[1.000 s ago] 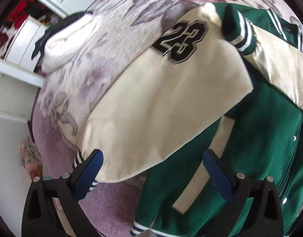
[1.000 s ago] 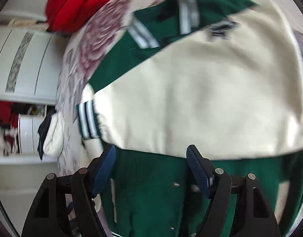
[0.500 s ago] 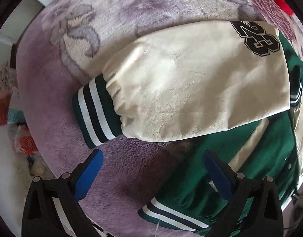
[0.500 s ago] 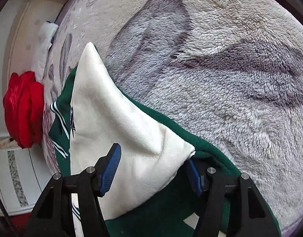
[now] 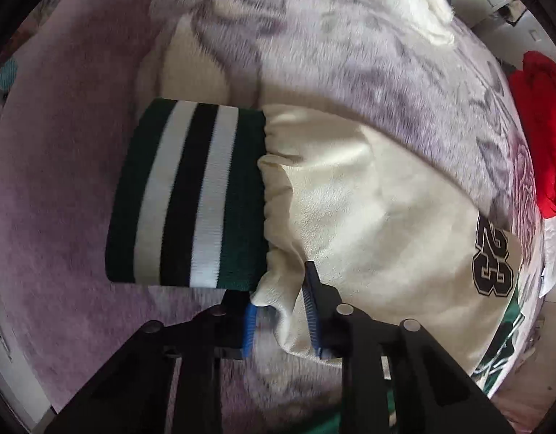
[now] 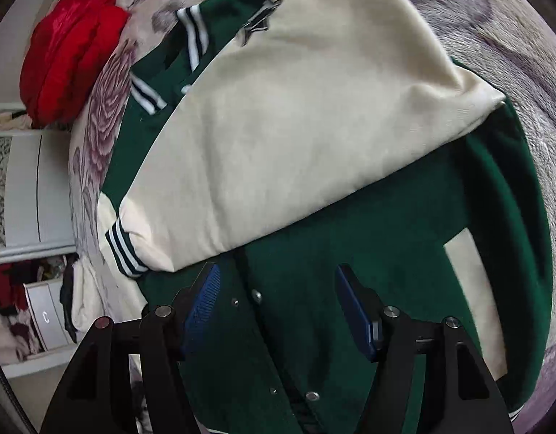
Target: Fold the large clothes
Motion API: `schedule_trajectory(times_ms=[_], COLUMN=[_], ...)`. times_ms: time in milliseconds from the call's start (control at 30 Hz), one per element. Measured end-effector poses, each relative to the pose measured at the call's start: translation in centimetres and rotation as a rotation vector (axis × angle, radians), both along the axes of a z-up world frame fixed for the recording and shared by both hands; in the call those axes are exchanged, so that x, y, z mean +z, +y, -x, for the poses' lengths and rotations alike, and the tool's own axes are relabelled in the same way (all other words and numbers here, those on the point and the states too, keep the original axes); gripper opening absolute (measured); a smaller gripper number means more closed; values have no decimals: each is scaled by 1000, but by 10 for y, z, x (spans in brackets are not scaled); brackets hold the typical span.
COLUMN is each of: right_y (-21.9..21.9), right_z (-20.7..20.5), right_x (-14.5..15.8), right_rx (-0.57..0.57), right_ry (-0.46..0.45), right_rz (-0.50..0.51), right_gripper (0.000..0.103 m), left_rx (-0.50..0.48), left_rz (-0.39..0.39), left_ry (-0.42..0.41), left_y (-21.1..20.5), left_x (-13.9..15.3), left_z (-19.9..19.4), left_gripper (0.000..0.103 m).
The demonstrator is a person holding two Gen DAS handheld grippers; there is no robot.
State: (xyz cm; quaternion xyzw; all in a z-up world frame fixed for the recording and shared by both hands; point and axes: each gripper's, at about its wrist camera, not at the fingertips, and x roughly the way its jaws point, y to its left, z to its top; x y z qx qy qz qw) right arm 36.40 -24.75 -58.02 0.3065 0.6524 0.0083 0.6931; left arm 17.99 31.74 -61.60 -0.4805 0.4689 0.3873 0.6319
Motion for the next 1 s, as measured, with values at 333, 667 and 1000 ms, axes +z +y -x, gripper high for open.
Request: schedule_trajectory(times_ms=[333, 667, 1000], right_y=[186, 320, 309], right_z=[-82, -141, -150], right_x=[0, -26, -37], right_rx=[282, 444, 444], right_ry=[-74, -59, -53], right_rz=[87, 417, 86], right_gripper=[82, 29, 58], left_rx=[-81, -80, 52], left_rz=[-116, 97, 176], left_ry=[-9, -159, -211], left_y=[135, 148, 123], left_x=[-19, -31, -40], left_z=[-73, -73, -76], left_gripper=[24, 60, 60])
